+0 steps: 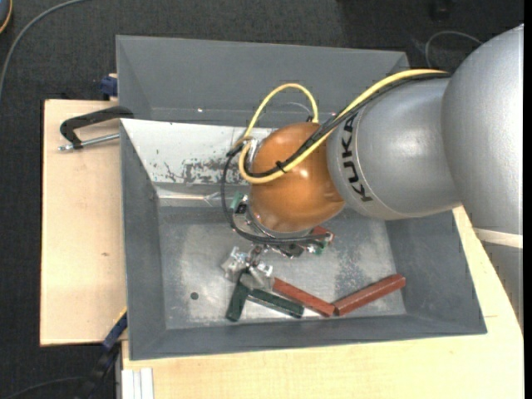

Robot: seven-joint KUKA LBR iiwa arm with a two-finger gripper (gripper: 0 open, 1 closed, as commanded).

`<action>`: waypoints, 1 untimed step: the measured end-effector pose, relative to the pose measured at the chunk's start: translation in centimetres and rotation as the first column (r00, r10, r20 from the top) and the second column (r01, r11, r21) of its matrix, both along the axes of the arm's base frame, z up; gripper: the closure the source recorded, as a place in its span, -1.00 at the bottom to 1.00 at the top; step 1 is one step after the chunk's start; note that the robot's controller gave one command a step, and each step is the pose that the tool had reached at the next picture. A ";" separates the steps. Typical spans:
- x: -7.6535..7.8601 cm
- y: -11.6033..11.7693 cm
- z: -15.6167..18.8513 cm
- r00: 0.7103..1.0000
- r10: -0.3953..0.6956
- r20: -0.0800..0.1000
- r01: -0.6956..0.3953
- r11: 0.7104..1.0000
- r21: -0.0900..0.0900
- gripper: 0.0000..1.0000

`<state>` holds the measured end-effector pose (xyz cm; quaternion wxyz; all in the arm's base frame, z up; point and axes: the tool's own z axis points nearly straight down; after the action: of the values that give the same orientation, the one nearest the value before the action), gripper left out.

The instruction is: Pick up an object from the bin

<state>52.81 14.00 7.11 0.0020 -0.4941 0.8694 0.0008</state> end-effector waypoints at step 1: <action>0.0 0.0 0.0 1.000 0.000 0.000 0.000 1.000 0.000 1.00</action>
Offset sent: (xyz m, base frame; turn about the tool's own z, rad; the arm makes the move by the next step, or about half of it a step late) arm 0.0000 0.0000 0.0000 0.0000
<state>52.80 14.01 7.11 0.0018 -0.4941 0.8694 0.0010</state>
